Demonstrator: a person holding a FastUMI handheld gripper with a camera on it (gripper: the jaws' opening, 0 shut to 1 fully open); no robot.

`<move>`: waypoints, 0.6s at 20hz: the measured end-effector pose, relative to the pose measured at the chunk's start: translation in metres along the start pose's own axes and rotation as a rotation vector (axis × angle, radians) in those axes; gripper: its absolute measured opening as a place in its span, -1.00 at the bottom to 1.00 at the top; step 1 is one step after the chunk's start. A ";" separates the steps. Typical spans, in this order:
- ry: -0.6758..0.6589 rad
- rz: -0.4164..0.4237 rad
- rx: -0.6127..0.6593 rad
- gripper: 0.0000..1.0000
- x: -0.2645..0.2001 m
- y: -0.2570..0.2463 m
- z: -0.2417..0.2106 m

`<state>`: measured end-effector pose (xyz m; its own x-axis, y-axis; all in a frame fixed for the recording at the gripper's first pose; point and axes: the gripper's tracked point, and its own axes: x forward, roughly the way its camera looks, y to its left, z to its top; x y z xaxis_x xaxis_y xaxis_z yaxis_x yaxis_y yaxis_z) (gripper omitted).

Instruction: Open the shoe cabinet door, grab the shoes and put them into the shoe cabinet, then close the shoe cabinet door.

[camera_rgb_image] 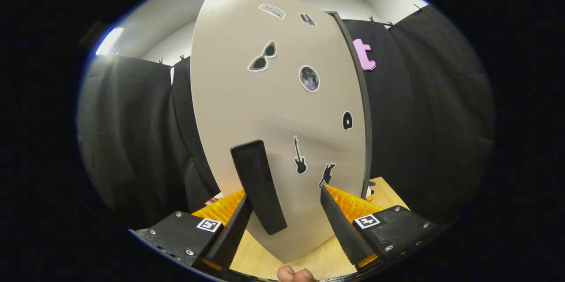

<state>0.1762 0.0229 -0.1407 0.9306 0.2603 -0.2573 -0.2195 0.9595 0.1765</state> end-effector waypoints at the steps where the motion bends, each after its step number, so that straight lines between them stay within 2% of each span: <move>1: 0.003 -0.008 -0.004 0.91 0.007 0.006 0.002; 7: 0.047 -0.052 -0.040 0.93 0.053 0.033 -0.005; 9: 0.035 -0.064 -0.031 0.87 0.064 0.037 -0.003; 12: 0.023 -0.079 -0.027 0.89 0.076 0.041 0.000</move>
<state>0.2375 0.0819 -0.1534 0.9384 0.1858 -0.2913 -0.1538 0.9796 0.1294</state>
